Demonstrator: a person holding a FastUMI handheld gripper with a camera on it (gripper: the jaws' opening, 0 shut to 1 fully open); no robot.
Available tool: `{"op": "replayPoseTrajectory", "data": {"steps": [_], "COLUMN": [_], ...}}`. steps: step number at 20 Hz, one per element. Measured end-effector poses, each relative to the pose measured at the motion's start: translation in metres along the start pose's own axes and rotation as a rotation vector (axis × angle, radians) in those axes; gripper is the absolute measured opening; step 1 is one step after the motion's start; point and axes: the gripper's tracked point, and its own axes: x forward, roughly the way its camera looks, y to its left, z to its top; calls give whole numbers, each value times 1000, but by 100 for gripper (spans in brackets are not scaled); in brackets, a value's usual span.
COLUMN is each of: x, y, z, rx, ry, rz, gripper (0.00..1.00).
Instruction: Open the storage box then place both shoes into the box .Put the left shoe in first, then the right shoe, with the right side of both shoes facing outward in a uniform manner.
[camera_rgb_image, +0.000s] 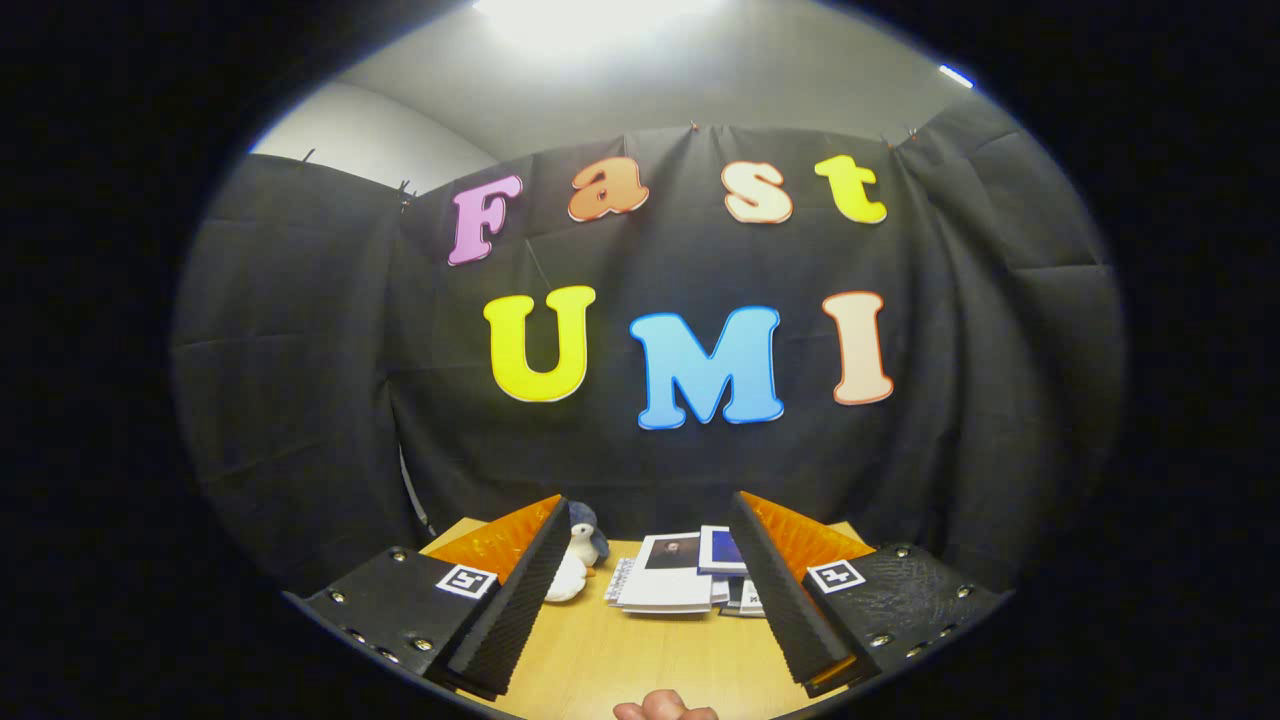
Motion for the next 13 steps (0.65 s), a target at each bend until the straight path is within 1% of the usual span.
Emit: {"op": "replayPoseTrajectory", "data": {"steps": [2,3,6,9,13], "x": [-4,-5,-11,-7,2], "y": [0,0,5,-8,-16], "z": [-1,-5,-10,-19,-34], "rx": [-5,-8,23,-8,27], "ry": [-39,-38,-54,-55,-54], "rz": [-8,-6,34,22,20], "gripper": [97,97,98,97,97]}}
